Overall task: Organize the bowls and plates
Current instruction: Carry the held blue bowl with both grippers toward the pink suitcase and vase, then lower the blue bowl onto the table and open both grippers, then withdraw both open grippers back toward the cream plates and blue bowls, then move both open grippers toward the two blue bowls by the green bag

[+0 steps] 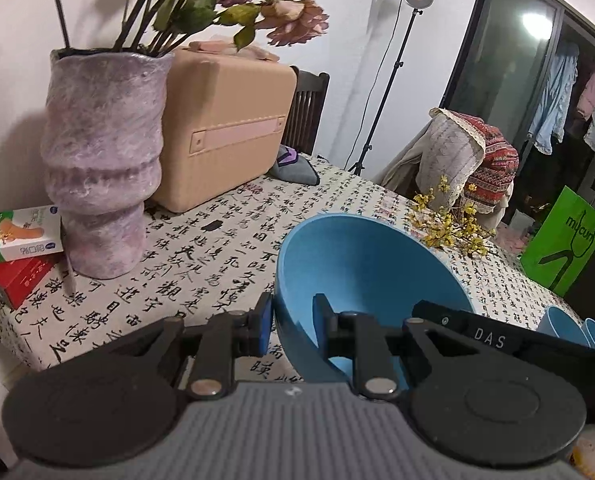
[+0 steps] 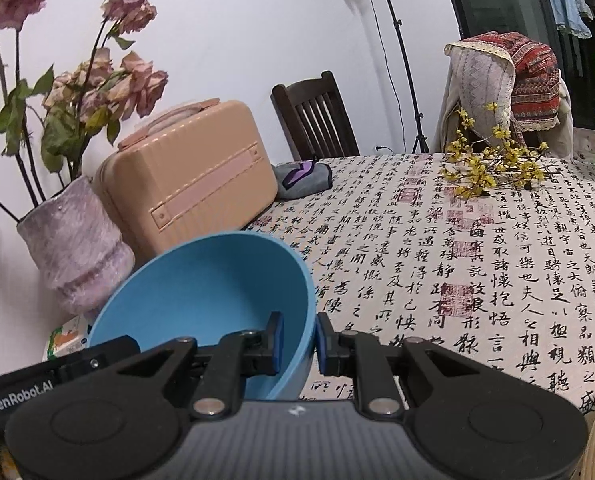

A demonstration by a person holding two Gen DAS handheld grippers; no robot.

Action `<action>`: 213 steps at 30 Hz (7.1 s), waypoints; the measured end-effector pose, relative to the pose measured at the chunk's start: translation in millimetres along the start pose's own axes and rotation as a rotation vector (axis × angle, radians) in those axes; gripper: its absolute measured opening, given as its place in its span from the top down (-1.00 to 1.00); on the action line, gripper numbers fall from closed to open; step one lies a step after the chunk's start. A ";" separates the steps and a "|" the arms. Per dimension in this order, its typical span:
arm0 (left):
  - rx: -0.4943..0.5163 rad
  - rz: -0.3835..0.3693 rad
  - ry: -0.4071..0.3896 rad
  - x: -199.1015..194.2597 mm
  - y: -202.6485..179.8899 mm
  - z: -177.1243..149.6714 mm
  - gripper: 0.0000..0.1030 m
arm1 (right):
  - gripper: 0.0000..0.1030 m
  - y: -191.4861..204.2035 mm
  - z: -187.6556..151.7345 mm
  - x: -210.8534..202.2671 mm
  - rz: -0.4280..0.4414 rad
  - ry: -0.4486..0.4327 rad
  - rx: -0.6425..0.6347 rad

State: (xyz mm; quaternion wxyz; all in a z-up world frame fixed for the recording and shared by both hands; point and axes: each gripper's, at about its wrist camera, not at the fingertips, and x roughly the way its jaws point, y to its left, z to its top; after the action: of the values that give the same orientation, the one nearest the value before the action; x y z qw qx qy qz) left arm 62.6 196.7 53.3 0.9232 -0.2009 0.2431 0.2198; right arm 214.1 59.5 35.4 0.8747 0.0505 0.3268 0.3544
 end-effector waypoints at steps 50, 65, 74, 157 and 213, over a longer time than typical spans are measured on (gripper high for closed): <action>-0.059 0.028 0.119 44.4 44.3 -40.9 0.59 | 0.69 7.0 -44.3 52.1 -0.008 0.111 -0.027; -0.073 -0.027 0.101 41.6 47.6 -43.4 0.33 | 0.43 -2.5 -48.2 47.3 0.033 0.090 -0.015; -0.015 -0.088 -0.108 -6.6 54.3 -53.1 -0.82 | -0.84 -18.3 -59.8 -10.1 0.124 -0.117 -0.063; 0.463 -0.383 -0.282 -26.9 -145.2 -124.1 -1.00 | -1.00 -194.9 -102.1 -203.8 -0.421 -0.416 -0.123; 0.352 -0.462 0.033 123.7 -337.3 -44.2 -1.00 | -1.00 -385.8 20.3 -134.9 -0.473 -0.415 0.173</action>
State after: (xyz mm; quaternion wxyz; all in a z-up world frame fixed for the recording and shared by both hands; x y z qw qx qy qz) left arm 313.6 -63.8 40.6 0.9654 -0.0910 0.2403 -0.0452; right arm 380.7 -312.6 0.1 0.9731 0.1184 0.1733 0.0947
